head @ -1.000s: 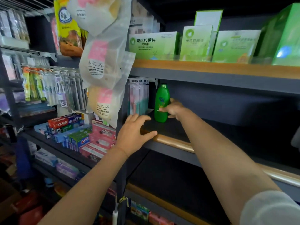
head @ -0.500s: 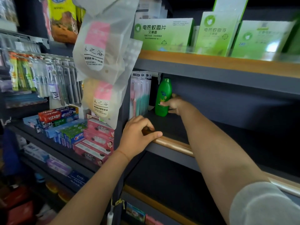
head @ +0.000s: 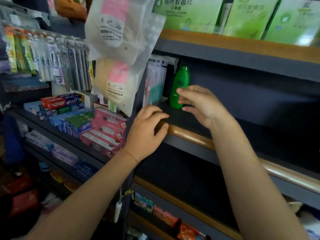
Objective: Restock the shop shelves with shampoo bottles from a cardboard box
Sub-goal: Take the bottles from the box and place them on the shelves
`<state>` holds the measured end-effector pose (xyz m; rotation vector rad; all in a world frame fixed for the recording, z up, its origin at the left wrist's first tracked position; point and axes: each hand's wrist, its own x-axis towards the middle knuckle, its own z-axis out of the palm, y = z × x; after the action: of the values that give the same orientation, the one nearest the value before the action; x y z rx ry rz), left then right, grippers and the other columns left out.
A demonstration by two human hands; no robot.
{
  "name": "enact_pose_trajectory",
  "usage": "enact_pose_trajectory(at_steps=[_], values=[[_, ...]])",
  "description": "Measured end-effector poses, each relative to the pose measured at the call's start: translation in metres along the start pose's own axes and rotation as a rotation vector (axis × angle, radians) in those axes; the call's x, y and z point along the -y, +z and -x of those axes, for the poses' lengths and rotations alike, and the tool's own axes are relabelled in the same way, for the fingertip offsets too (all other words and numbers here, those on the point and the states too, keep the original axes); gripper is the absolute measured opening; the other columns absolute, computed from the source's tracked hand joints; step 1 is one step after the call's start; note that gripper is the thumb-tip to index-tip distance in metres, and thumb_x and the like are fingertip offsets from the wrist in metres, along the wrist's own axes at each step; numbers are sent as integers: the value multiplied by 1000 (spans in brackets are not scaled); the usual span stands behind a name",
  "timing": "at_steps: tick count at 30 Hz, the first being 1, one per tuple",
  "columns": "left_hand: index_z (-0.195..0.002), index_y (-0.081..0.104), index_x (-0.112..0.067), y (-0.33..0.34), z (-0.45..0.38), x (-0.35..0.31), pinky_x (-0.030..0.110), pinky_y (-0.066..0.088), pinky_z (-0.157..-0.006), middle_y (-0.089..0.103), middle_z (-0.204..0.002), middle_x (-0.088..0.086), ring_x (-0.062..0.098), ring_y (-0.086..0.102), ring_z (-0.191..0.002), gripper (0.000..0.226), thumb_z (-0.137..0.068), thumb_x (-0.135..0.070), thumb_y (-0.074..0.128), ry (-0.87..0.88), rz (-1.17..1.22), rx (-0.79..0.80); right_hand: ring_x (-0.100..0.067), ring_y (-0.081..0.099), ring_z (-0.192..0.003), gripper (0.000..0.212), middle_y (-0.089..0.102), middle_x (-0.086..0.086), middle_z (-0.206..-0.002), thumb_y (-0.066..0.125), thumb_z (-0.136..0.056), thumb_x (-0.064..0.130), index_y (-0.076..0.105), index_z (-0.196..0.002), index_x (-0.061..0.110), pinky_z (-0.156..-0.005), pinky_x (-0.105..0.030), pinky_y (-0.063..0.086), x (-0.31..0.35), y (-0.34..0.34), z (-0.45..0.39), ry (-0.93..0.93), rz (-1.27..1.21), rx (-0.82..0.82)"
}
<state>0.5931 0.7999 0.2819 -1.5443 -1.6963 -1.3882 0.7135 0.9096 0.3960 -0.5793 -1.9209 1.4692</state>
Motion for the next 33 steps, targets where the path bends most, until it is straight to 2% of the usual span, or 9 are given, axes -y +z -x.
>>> enact_pose_trajectory(at_steps=[4, 7, 11, 14, 16, 19, 24, 28, 33], values=[[-90, 70, -7, -39, 103, 18, 18, 41, -86, 62, -95, 5, 12, 55, -93, 16, -91, -11, 55, -200, 2, -172, -19, 56, -60, 25, 57, -7, -67, 57, -96, 16, 54, -72, 11, -53, -25, 43, -38, 60, 64, 31, -163, 327], [-87, 65, -18, -69, 231, 77, 27, 48, -79, 62, -93, 4, 14, 58, -86, 15, -94, -9, 57, -747, -49, -107, -20, 56, -57, 27, 57, -10, -66, 57, -98, 17, 55, -71, 10, -53, -25, 45, -121, 146, 80, 254, -57, 514], [-93, 69, -15, -127, 392, 127, 37, 46, -89, 62, -107, 10, 32, 60, -103, 10, -94, -15, 59, -1403, -257, -34, -15, 63, -58, 26, 63, -6, -68, 57, -99, 23, 58, -77, 10, -61, -30, 51, -276, 272, 123, 678, 126, 737], [-112, 69, -6, -162, 487, 141, 46, 32, -108, 56, -130, 20, 38, 51, -123, 26, -87, -15, 66, -1519, -565, 139, -15, 65, -62, 15, 64, -5, -74, 57, -99, 24, 59, -91, 11, -64, -31, 52, -371, 344, 181, 947, 195, 847], [-129, 60, -5, -179, 538, 142, 51, 13, -118, 37, -153, 20, 37, 30, -144, 46, -85, -18, 69, -1575, -674, 272, -16, 64, -68, 9, 64, -6, -80, 56, -100, 23, 57, -100, 14, -67, -30, 54, -412, 379, 220, 1096, 245, 868], [-140, 50, -4, -188, 589, 140, 58, 22, -118, 16, -163, 19, 40, 19, -149, 62, -82, -15, 70, -1496, -620, 326, -21, 64, -92, 13, 63, -8, -98, 60, -98, 23, 55, -105, 13, -86, -38, 55, -457, 419, 257, 1226, 298, 859], [-139, 48, -10, -180, 603, 151, 51, 44, -106, 5, -166, 14, 37, 28, -146, 54, -86, -14, 59, -1399, -485, 230, -31, 59, -112, 44, 57, -8, -125, 58, -92, 19, 47, -133, 8, -82, -30, 47, -499, 448, 273, 778, 839, 701], [-138, 46, -15, -172, 591, 152, 40, 53, -82, -7, -167, 2, 31, 51, -122, 50, -89, -5, 51, -1421, -409, 164, -36, 49, -116, 40, 54, -18, -122, 65, -81, 14, 53, -119, 8, -97, -47, 43, -516, 461, 269, 116, 1204, 644], [-139, 45, -17, -171, 588, 152, 27, 42, -77, -11, -166, 1, 29, 53, -118, 49, -91, -6, 49, -1438, -421, 214, -36, 37, -130, 69, 39, -17, -143, 67, -87, 36, 33, -142, 12, -106, -47, 32, -528, 466, 232, 378, 1329, 858]])
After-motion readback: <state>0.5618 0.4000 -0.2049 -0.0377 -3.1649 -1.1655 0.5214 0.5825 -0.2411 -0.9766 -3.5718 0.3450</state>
